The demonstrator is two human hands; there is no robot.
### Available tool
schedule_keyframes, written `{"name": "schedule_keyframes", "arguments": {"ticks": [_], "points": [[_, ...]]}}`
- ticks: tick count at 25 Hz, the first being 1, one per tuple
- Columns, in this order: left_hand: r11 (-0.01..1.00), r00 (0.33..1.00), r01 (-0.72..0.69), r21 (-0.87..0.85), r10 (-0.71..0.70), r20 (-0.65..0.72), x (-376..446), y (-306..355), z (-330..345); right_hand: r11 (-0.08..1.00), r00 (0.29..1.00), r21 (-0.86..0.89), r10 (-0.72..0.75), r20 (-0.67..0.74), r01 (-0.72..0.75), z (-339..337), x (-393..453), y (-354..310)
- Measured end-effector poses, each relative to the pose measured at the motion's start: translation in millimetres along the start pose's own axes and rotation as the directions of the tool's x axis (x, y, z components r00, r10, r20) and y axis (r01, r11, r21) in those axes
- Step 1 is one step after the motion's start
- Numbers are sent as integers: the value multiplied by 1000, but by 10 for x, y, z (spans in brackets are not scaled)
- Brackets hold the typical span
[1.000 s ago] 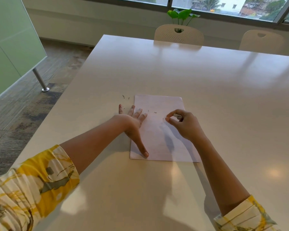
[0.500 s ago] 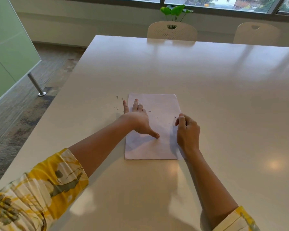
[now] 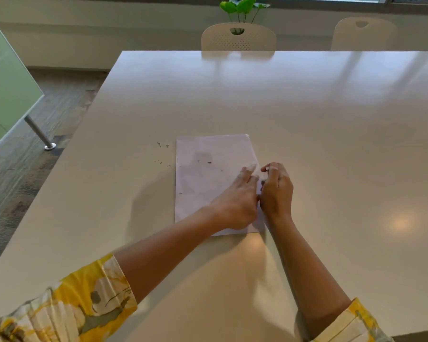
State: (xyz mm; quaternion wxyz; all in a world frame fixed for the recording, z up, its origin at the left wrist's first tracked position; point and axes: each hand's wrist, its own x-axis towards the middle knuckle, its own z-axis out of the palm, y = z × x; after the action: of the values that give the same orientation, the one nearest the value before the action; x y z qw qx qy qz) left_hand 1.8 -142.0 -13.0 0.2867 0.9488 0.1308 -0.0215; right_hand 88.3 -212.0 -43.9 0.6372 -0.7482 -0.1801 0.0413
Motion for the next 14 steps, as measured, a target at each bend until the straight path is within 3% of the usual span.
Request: {"name": "schedule_keyframes", "arguments": {"ticks": [3, 6, 9, 14], "points": [[977, 994, -109, -184, 105, -33, 37, 74, 119, 993, 999, 116, 23, -32, -19, -27, -9, -3], [992, 997, -78, 96, 77, 12, 95, -2, 204, 989, 999, 147, 34, -34, -29, -39, -9, -25], [937, 999, -53, 344, 53, 9, 147, -96, 229, 993, 1000, 117, 10, 28, -13, -37, -18, -28], [932, 995, 91, 350, -74, -64, 144, -464, 49, 993, 986, -55, -96, 140, 105, 8, -8, -3]]}}
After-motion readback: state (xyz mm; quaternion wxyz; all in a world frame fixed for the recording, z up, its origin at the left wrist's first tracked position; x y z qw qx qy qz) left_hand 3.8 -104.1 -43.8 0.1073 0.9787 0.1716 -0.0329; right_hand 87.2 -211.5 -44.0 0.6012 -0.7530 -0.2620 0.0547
